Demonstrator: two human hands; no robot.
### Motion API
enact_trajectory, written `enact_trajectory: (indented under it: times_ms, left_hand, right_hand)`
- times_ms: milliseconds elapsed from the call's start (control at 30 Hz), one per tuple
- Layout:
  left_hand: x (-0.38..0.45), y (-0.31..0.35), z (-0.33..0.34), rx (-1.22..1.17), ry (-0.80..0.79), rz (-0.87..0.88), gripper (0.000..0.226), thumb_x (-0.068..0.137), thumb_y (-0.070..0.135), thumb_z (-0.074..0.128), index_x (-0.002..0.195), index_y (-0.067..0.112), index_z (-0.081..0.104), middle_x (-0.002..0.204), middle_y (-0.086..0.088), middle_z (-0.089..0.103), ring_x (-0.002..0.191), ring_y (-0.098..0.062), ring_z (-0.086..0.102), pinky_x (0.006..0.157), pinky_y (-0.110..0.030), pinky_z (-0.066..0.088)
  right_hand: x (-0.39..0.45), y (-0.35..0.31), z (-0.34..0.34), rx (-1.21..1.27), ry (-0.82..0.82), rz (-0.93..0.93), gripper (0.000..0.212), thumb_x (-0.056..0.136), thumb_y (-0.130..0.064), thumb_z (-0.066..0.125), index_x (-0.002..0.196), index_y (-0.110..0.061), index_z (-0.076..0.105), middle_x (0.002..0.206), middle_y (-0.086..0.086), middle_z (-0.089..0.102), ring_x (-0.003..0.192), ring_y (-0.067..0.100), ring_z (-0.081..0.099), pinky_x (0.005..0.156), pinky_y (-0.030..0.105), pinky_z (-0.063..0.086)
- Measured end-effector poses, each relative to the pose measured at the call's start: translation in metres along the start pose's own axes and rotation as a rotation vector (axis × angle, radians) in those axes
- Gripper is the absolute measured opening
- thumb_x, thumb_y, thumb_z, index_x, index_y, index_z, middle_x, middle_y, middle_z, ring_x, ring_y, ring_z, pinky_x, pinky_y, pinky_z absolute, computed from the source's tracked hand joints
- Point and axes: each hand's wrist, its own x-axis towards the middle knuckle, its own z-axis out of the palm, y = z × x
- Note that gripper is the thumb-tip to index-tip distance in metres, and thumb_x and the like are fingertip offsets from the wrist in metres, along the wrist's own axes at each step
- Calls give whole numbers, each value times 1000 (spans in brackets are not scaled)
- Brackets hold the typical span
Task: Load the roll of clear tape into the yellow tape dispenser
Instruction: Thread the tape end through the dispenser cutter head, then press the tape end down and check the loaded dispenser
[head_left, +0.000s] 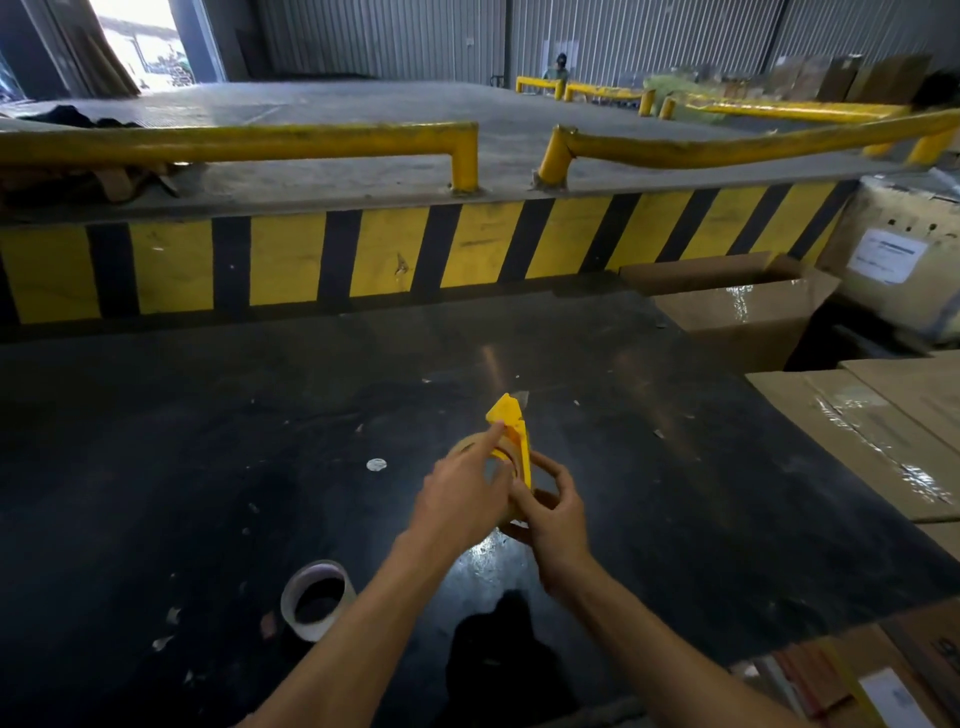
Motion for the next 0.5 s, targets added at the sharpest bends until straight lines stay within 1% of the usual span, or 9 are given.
enact_trajectory:
  times_ms: [33,67,100,167,233,267,333,433,500]
  left_hand:
    - [-1,5,6,15,-37,-3,58,99,38,48,152,48,29,121,-4,64,97,-21,64,81,-30,51]
    - [-2,8,11,4,-22,5,62,100,38,49,155,46,21,113,-3,64,89,-16,62,75,-27,48]
    - [-3,9,15,-16,26,16,68,99,38,52,157,44,16,105,-2,64,86,-15,61,73,-28,47]
    - [-1,6,21,-50,137,50,78,96,35,60,158,41,13,85,4,58,84,-17,62,76,-31,50]
    - [2,1,22,-98,176,74,78,95,28,62,157,41,17,78,8,54,79,-16,60,72,-27,49]
    - [2,-1,22,-138,175,72,77,95,24,61,157,41,19,83,5,60,79,-17,62,72,-26,50]
    - [4,-7,20,-236,172,42,73,93,18,58,154,44,28,98,-4,71,81,-20,67,77,-33,57]
    - [6,-25,19,-343,118,-24,67,94,15,54,149,49,35,105,-6,75,88,-22,70,81,-37,58]
    - [6,-37,17,-413,65,-9,66,98,14,53,148,53,33,116,-10,73,94,-19,68,87,-35,55]
  right_hand:
    - [-1,3,2,-19,10,-41,41,89,-15,71,125,-23,55,104,21,73,89,38,74,71,47,64]
    - [-3,6,5,-45,12,-79,41,88,-14,72,124,-24,55,106,18,72,90,36,74,70,44,64]
    - [-4,9,6,-72,4,-114,41,87,-12,72,123,-26,55,109,15,71,92,33,73,70,39,63]
    - [-7,14,8,-108,-22,-163,47,86,-10,73,124,-28,53,116,10,68,100,28,70,73,32,62]
    - [-8,18,7,-143,-53,-190,53,83,-14,74,128,-31,51,122,5,66,108,23,67,81,33,61]
    - [-10,19,6,-180,-69,-209,55,84,-15,74,130,-32,50,125,0,64,111,17,66,84,31,59]
    - [-11,22,2,-246,-129,-253,54,89,-16,72,134,-33,48,131,-5,60,113,8,62,88,27,56]
    - [-12,24,-6,-249,-184,-258,36,95,-26,62,128,-36,53,131,-2,60,114,16,63,89,34,57]
    - [-9,17,-9,-218,-86,-197,27,95,-33,60,122,-36,54,126,0,61,114,21,62,88,39,58]
